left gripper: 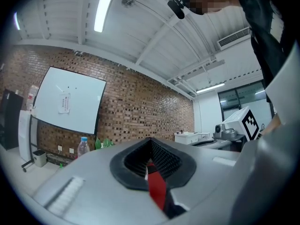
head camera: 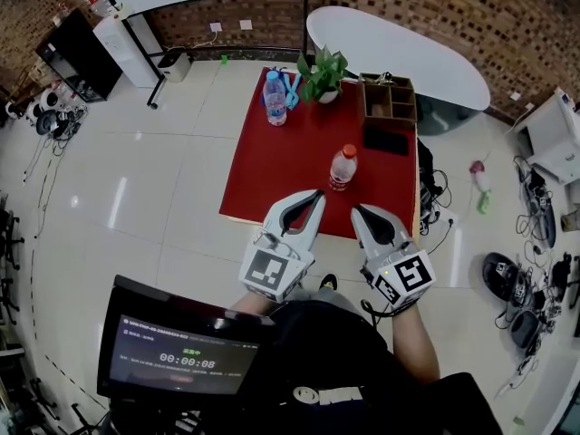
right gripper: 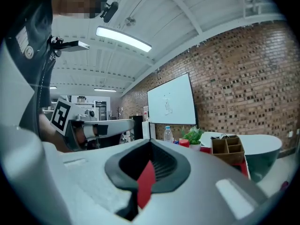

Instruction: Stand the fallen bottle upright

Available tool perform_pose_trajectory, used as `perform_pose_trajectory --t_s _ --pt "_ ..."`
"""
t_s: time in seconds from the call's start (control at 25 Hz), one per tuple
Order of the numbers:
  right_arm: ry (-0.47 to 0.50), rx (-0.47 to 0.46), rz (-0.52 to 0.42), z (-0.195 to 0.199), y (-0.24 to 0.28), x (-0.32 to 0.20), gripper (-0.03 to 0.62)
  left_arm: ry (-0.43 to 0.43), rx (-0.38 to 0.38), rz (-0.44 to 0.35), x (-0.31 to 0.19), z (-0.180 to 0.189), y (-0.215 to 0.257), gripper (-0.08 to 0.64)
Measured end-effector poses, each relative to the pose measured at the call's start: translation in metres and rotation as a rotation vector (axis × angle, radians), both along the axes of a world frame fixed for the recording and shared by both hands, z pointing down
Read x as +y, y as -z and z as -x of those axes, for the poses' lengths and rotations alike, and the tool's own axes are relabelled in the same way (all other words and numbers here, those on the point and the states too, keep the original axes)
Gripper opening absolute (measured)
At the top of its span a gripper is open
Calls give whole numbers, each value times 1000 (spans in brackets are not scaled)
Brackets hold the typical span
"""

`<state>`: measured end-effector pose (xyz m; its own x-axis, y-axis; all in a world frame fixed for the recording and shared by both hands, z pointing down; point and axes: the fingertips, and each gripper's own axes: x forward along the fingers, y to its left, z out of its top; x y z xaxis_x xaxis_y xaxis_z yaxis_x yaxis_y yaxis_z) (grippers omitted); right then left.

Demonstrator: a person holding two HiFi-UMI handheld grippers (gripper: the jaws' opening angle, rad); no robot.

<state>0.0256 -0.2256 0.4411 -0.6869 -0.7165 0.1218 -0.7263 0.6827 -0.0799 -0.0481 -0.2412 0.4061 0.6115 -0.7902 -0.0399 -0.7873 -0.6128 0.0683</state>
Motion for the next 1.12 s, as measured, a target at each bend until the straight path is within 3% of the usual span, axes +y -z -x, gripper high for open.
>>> perform_pose_trajectory --t_s 0.52,0.76,1.12 --pt "15 21 -35 28 12 24 3 24 25 32 31 31 -9 3" --pt "51 19 -48 30 8 52 3 4 2 31 63 13 -15 3" --pt "10 -64 -71 -40 18 151 3 -8 -49 16 167 -56 -10 3"
